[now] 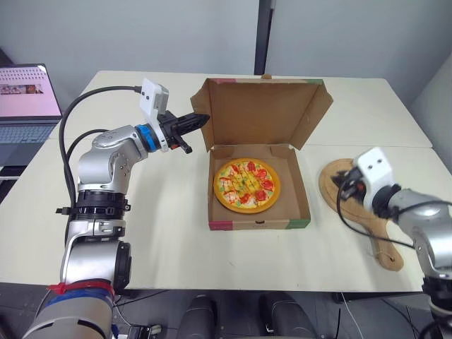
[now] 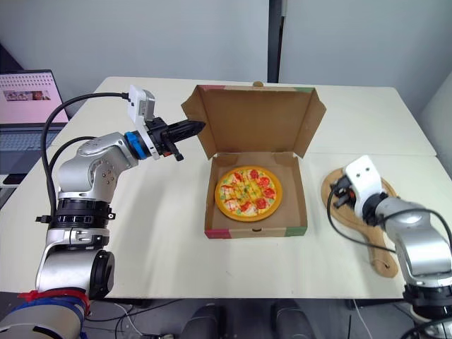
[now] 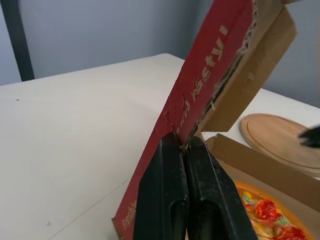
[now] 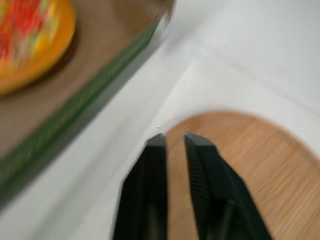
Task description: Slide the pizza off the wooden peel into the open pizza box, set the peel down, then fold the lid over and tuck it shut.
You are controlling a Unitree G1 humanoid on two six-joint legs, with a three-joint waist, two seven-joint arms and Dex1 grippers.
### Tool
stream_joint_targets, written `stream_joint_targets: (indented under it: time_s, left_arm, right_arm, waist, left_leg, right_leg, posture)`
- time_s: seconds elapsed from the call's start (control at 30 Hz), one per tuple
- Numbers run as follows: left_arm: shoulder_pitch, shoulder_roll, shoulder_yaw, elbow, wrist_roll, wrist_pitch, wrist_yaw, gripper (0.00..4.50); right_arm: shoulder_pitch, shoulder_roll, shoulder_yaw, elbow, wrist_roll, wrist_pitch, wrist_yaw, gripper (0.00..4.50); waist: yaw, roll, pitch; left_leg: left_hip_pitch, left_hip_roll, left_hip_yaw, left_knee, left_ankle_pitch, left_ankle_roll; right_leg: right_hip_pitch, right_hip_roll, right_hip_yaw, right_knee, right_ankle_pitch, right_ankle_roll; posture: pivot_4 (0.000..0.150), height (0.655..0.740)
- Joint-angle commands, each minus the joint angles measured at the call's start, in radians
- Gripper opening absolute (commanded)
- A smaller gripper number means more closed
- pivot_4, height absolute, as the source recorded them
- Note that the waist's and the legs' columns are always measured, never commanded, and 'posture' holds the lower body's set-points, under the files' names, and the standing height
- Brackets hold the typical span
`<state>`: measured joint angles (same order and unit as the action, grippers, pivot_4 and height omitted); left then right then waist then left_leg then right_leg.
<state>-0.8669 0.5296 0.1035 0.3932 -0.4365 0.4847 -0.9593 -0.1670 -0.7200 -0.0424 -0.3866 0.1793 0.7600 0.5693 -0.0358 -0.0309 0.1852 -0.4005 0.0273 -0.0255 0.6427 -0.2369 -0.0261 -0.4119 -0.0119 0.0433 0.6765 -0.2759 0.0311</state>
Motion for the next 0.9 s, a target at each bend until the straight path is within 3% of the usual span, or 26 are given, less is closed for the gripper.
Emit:
stream_joint_targets:
  time_s: [0.03, 0.57, 0.67, 0.77, 0.9]
  left_arm:
    - [-0.019, 0.009, 0.005, -0.026, -0.001, -0.02, -0.02, 0.0]
    - [-0.017, 0.049, 0.005, 0.028, 0.01, -0.063, -0.12, 0.0]
    - [-0.017, 0.052, 0.006, 0.047, 0.019, -0.09, -0.123, 0.0]
    - [-0.02, 0.053, 0.009, 0.065, 0.028, -0.107, -0.125, 0.0]
    - [-0.019, 0.056, 0.012, 0.069, 0.032, -0.118, -0.13, 0.0]
  right_arm:
    - [0.024, -0.002, 0.058, -0.065, -0.001, -0.049, 0.036, 0.03]
    - [0.03, 0.047, 0.136, -0.224, 0.086, 0.052, 0.063, 0.03]
    - [0.017, 0.038, 0.11, -0.2, 0.059, 0.032, 0.036, 0.03]
    - [-0.033, 0.071, -0.009, -0.132, 0.072, 0.012, -0.023, 0.03]
    - [-0.149, 0.112, -0.105, -0.059, 0.095, -0.017, -0.079, 1.01]
  waist:
    - [-0.001, 0.0, 0.0]
    - [0.003, 0.0, 0.0]
    - [0.003, 0.0, 0.0]
    - [0.003, 0.0, 0.0]
    - [0.004, 0.0, 0.0]
  left_leg:
    - [0.0, 0.001, 0.0, 0.0, 0.0, 0.0]
    - [0.0, 0.001, -0.001, 0.002, 0.0, 0.0]
    - [0.0, 0.001, -0.001, 0.002, 0.0, 0.0]
    - [0.0, 0.001, -0.001, 0.002, 0.0, 0.0]
    - [0.0, 0.001, -0.001, 0.002, 0.0, 0.0]
  right_leg:
    - [0.0, 0.001, 0.0, 0.0, 0.0, 0.0]
    - [0.001, 0.002, 0.0, 0.0, 0.0, 0.0]
    - [0.001, 0.002, 0.0, 0.0, 0.0, 0.0]
    - [0.001, 0.002, 0.0, 0.0, 0.0, 0.0]
    - [0.001, 0.001, 0.0, 0.001, 0.0, 0.0]
  posture:
    - [0.15, 0.74]
    - [0.15, 0.74]
    - [0.15, 0.74]
    - [0.15, 0.74]
    - [0.15, 0.74]
